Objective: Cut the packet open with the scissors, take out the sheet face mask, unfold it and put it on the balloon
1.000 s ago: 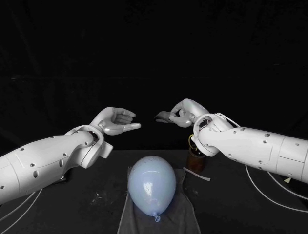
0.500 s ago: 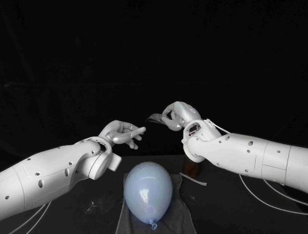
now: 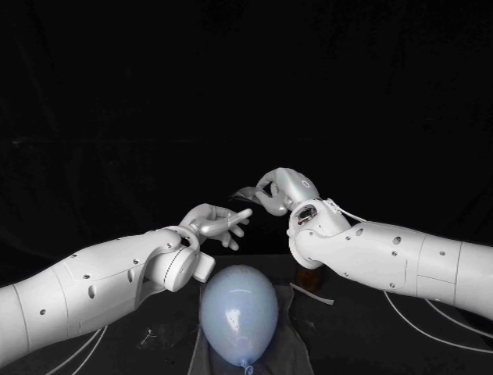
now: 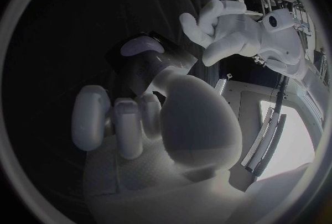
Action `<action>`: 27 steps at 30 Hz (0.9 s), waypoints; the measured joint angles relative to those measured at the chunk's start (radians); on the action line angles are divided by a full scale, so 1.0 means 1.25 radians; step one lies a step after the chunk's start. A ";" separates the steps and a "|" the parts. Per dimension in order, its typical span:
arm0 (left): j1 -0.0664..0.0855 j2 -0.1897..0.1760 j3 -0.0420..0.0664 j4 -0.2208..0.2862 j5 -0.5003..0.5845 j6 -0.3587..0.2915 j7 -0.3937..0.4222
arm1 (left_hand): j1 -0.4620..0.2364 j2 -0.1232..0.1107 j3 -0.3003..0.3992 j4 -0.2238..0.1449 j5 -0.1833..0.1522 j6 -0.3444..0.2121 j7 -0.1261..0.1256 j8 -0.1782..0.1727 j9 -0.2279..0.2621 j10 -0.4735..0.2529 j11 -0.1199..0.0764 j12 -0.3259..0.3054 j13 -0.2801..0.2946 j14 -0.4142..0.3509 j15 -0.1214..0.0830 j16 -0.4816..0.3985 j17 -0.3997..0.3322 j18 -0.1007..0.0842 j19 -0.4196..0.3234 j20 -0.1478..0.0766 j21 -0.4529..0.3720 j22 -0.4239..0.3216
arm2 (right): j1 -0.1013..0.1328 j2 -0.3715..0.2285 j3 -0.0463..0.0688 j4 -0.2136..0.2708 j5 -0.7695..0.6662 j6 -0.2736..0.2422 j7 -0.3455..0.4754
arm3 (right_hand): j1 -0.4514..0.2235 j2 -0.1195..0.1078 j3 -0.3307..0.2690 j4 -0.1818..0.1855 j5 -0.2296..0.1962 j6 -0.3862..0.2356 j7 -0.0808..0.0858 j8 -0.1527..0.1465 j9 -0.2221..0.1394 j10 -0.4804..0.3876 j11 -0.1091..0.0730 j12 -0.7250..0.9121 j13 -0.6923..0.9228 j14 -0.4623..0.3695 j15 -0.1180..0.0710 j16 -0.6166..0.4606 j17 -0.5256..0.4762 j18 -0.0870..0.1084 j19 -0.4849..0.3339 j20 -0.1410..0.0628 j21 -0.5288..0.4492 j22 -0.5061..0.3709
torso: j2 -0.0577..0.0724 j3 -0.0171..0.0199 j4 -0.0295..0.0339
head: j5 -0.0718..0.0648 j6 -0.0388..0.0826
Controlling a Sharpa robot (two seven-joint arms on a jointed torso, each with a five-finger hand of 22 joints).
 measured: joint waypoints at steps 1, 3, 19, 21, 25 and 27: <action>0.000 0.004 0.000 -0.002 0.009 -0.004 -0.003 | -0.019 -0.003 -0.005 0.000 0.000 -0.009 0.006 -0.006 -0.001 -0.016 0.006 0.000 0.003 -0.021 0.006 -0.017 -0.015 0.000 -0.015 0.004 0.000 0.000 | -0.001 0.001 0.000 0.003 -0.004 -0.002 -0.002 | 0.000 0.000 0.000 0.000 0.000 0.000 0.000 0.000 0.000 -0.001 -0.001 0.000 0.000 0.000 0.000 0.001 0.000 0.000 0.000 0.000 0.001 0.000 | 0.000 0.0000 -0.0001 | 0.000 0.001; 0.000 0.009 0.000 -0.003 0.024 -0.011 -0.007 | -0.039 -0.020 -0.006 0.001 0.000 -0.018 0.015 -0.012 -0.002 -0.037 0.014 0.000 0.008 -0.047 0.014 -0.036 -0.028 0.000 -0.035 0.012 -0.006 0.000 | -0.003 0.003 0.000 0.005 -0.011 -0.005 -0.004 | 0.000 0.000 0.002 0.002 -0.001 0.000 0.000 0.001 0.000 -0.001 -0.001 0.000 0.000 0.000 0.000 0.001 0.000 0.000 0.000 0.000 0.001 0.000 | 0.000 0.0001 -0.0001 | 0.001 0.001; 0.000 0.020 0.003 -0.001 0.143 -0.070 -0.001 | -0.156 -0.033 0.025 0.003 0.000 -0.039 0.027 -0.023 -0.001 -0.090 0.032 0.004 0.020 -0.085 0.031 -0.075 -0.056 -0.001 -0.075 0.036 -0.024 -0.009 | -0.013 0.009 0.000 0.022 -0.073 -0.018 -0.019 | -0.003 -0.003 0.002 0.002 0.002 -0.003 -0.001 0.012 0.000 -0.001 -0.001 0.003 0.000 0.000 0.000 0.001 -0.001 0.000 0.003 0.003 0.005 0.000 | 0.000 -0.0002 0.0000 | 0.000 -0.005; 0.000 0.019 0.003 0.001 0.150 -0.073 0.002 | -0.164 -0.027 0.030 0.003 0.000 -0.042 0.030 -0.023 -0.001 -0.102 0.034 0.004 0.020 -0.092 0.034 -0.080 -0.058 -0.001 -0.081 0.042 -0.028 -0.011 | -0.014 0.009 0.000 0.022 -0.078 -0.019 -0.020 | -0.003 -0.003 0.002 0.002 0.002 -0.001 -0.001 0.012 0.000 -0.001 -0.001 0.003 0.000 0.000 0.000 0.001 -0.001 0.000 0.003 0.003 0.005 0.000 | 0.000 -0.0002 0.0003 | 0.000 -0.006; 0.000 0.016 0.004 0.004 0.161 -0.076 0.009 | -0.168 0.010 0.047 0.000 0.000 -0.042 0.031 -0.023 0.000 -0.111 0.036 0.004 0.018 -0.099 0.037 -0.085 -0.063 -0.003 -0.087 0.045 -0.033 -0.014 | -0.016 0.009 0.000 0.022 -0.085 -0.019 -0.022 | -0.003 -0.003 0.003 0.001 0.002 0.001 -0.001 0.012 0.000 -0.001 -0.001 0.003 0.000 0.000 0.000 0.000 -0.001 0.000 0.003 0.003 0.005 0.000 | 0.000 -0.0007 0.0005 | 0.001 -0.009; 0.000 0.015 0.004 0.005 0.166 -0.077 0.013 | -0.148 0.046 0.057 -0.001 0.000 -0.042 0.031 -0.023 0.003 -0.117 0.036 0.004 0.016 -0.103 0.038 -0.088 -0.066 -0.005 -0.092 0.047 -0.033 -0.016 | -0.017 0.009 0.000 0.023 -0.088 -0.019 -0.024 | -0.003 -0.003 0.005 0.000 0.002 0.001 -0.001 0.012 0.000 -0.001 -0.001 0.003 0.000 0.000 0.000 -0.001 0.000 0.000 0.003 0.003 0.005 0.000 | 0.000 -0.0009 0.0005 | 0.001 -0.010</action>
